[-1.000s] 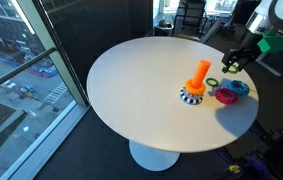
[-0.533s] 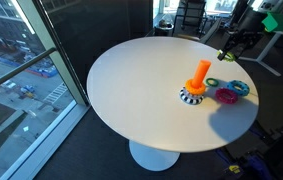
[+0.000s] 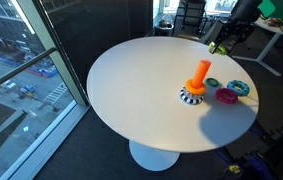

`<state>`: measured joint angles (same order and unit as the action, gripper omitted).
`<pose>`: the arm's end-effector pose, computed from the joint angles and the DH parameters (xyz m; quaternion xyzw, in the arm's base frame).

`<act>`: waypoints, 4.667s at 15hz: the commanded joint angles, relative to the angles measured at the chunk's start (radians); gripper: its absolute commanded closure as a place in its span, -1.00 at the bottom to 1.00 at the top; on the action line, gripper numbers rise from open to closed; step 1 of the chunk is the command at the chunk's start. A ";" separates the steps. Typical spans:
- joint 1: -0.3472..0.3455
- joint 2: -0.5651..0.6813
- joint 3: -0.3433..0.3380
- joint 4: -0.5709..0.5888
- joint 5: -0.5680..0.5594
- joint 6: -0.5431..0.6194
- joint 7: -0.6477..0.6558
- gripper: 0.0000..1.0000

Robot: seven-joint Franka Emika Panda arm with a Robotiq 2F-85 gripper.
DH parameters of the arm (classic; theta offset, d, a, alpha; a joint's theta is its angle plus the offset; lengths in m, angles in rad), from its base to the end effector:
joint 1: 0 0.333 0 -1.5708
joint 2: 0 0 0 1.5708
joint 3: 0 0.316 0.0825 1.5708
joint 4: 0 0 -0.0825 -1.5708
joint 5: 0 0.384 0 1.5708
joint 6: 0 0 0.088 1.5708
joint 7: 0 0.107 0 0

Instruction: Put the yellow ring through the pole

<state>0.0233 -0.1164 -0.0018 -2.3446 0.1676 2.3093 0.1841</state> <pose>0.4960 0.0140 0.3878 -0.9880 0.1345 -0.0336 0.0680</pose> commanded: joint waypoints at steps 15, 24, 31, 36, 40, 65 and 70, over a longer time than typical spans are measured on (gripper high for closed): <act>0.024 0.052 0.042 0.045 0.003 -0.082 -0.007 0.05; 0.025 0.081 0.049 0.056 -0.016 -0.055 0.008 0.05; 0.029 0.110 0.056 0.077 -0.026 -0.024 0.021 0.05; 0.034 0.139 0.059 0.087 -0.034 -0.018 0.025 0.05; 0.039 0.146 0.062 0.095 -0.071 -0.027 0.046 0.05; -0.007 -0.085 0.017 0.089 -0.171 -0.385 -0.038 -1.00; -0.038 -0.205 -0.010 0.085 -0.183 -0.482 -0.074 -1.00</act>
<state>0.0038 -0.2442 0.0010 -2.2495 -0.0059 1.8747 0.1425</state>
